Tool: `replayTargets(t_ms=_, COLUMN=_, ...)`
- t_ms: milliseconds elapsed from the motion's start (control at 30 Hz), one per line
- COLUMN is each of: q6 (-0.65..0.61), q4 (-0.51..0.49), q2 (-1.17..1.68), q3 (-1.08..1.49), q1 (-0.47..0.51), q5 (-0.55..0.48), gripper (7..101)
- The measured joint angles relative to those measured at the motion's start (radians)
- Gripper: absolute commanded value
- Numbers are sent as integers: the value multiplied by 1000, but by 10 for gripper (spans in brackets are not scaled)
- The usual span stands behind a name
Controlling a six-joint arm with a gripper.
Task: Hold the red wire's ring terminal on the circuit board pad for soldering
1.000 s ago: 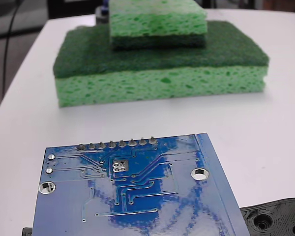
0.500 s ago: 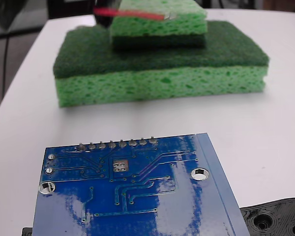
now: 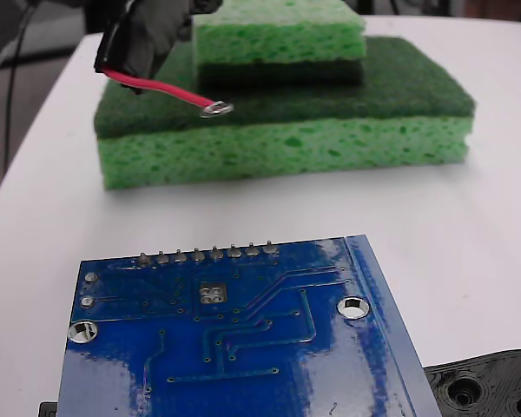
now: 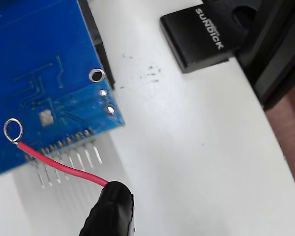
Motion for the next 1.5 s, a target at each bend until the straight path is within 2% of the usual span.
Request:
replayTargets(t_ms=167, q6=77, q4=91, q2=-55, q3=-107, q1=-52, q5=55, gripper=1003)
replayTargets(t_ms=467, q6=181, q4=130, q2=-78, q3=-126, q1=-63, q5=104, gripper=1003)
replayTargets(t_ms=633, q6=253, q4=190, q2=-109, q3=-163, q1=-91, q5=140, gripper=1003)
replayTargets(t_ms=1267, q6=417, q4=313, q2=-242, q3=-322, q1=-129, q5=175, gripper=1003)
replayTargets(t_ms=1500, q6=462, q4=302, q2=-272, q3=-330, q1=-135, q5=199, gripper=1003)
